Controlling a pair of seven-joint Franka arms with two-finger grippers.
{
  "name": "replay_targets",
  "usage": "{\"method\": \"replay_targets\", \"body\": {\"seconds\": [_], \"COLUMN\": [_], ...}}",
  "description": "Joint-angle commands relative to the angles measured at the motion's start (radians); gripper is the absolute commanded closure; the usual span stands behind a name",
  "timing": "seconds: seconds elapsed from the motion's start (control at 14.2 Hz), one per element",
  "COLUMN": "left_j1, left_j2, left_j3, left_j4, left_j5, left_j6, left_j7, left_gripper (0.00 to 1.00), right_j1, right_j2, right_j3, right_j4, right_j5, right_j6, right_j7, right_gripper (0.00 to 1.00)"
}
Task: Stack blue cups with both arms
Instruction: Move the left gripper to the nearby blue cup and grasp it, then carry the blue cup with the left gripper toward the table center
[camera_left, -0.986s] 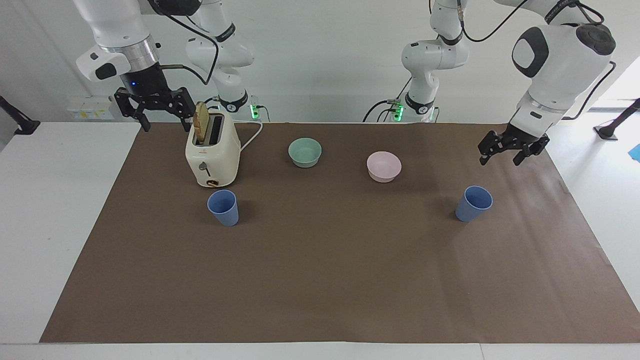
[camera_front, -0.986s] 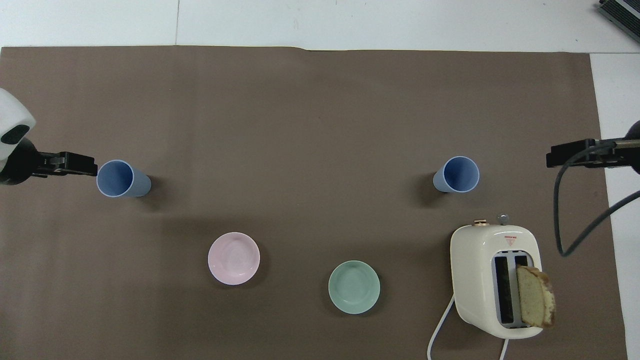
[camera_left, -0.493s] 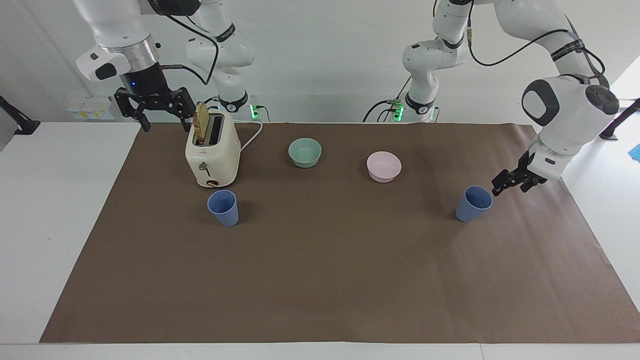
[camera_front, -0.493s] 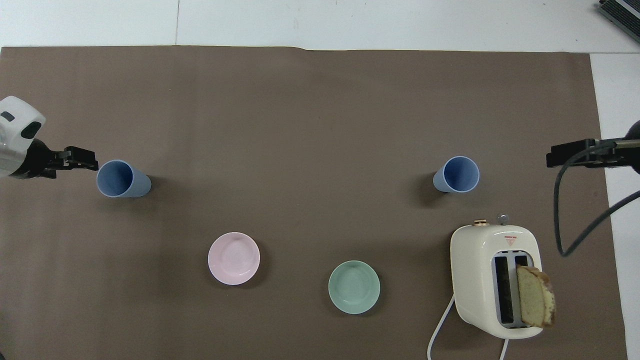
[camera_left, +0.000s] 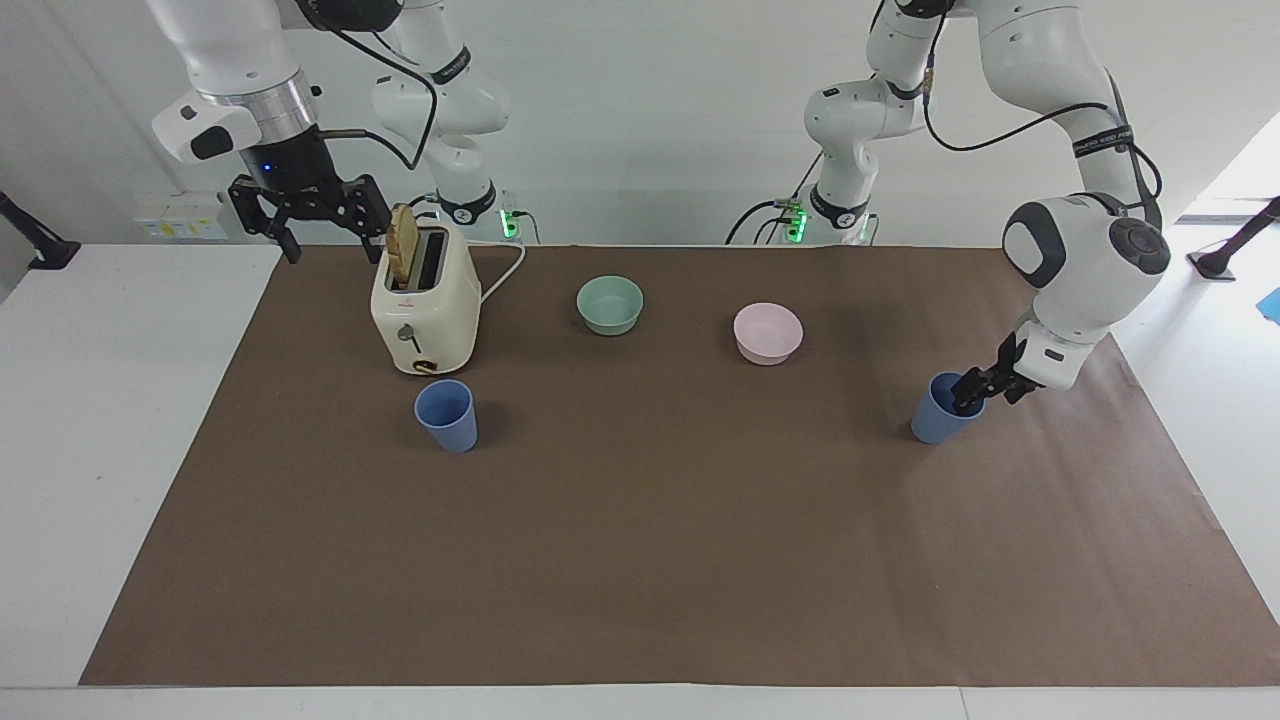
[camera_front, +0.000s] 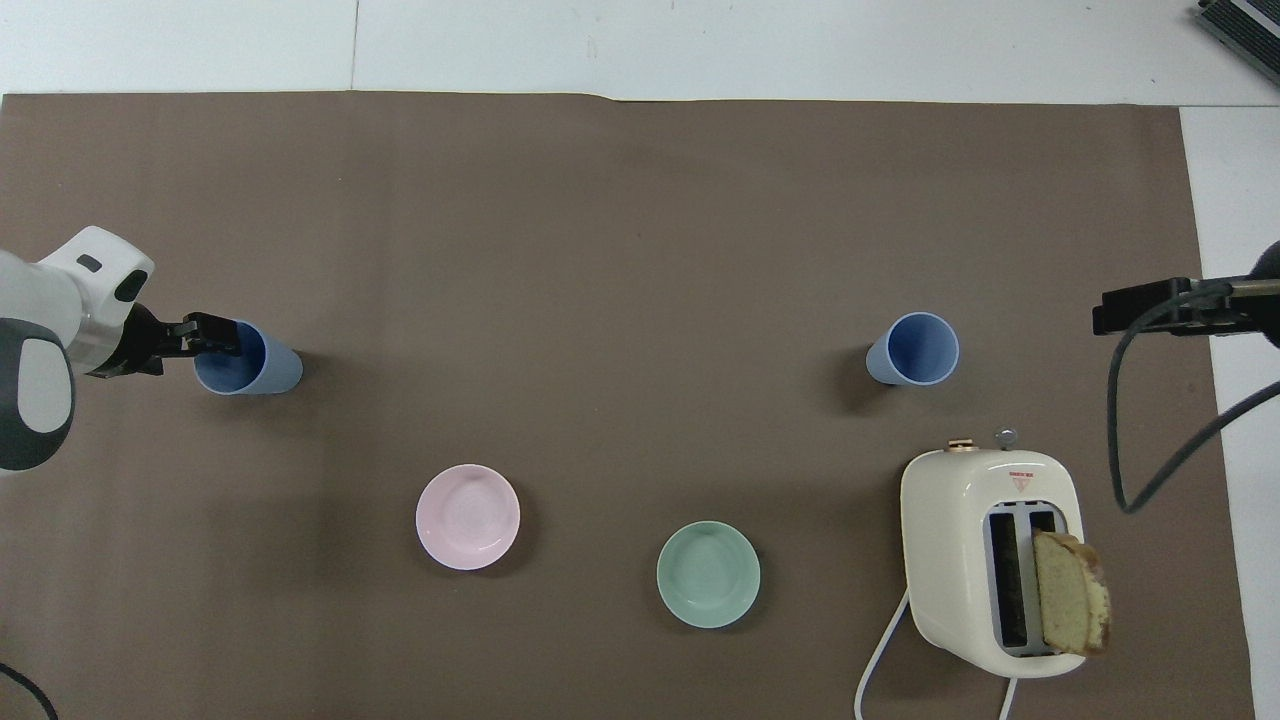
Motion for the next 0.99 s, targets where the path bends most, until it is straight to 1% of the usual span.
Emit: {"method": "replay_targets", "body": {"seconds": [0.0,0.07,0.14,0.21,0.49,0.7,0.85,0.92], "left_j1": [-0.015,-0.021,-0.021,-0.021,-0.042,-0.039,-0.045,-0.071], "left_j2": [-0.039,-0.039,-0.039,-0.039,-0.029,-0.02,-0.025,-0.035], "left_j3": [0.009,0.009,0.009,0.009,0.009,0.009,0.007,0.009], "left_j4": [-0.047,-0.047,-0.047,-0.047,-0.021,0.053,0.093,0.105], "left_j5": [-0.01,-0.01,-0.01,-0.01,-0.011,-0.011,-0.01,-0.01], "left_j6": [0.023,0.023,0.02,0.015,-0.018,-0.096,-0.106,-0.107], "left_j7": [-0.012,-0.02,-0.031,-0.026,-0.028,-0.02,-0.032,-0.038], "left_gripper": [0.0,0.15,0.63,1.0,1.0,1.0,1.0,1.0], "right_j1": [-0.007,-0.009,-0.007,-0.009,-0.009,-0.007,-0.007,-0.007], "right_j2": [-0.011,-0.011,-0.011,-0.011,-0.011,-0.011,-0.011,-0.011], "right_j3": [0.005,0.005,0.005,0.005,0.005,0.004,0.004,0.005], "right_j4": [-0.007,-0.007,-0.007,-0.007,-0.007,-0.007,-0.007,-0.007], "right_j5": [-0.008,-0.008,-0.008,-0.008,-0.008,-0.008,-0.008,-0.008], "right_j6": [-0.005,-0.004,-0.005,-0.005,-0.005,-0.005,-0.005,-0.005], "right_j7": [0.013,0.013,0.013,0.013,0.013,0.013,0.013,0.013], "right_gripper": [0.0,0.0,0.0,0.0,0.0,0.0,0.0,0.0]}}
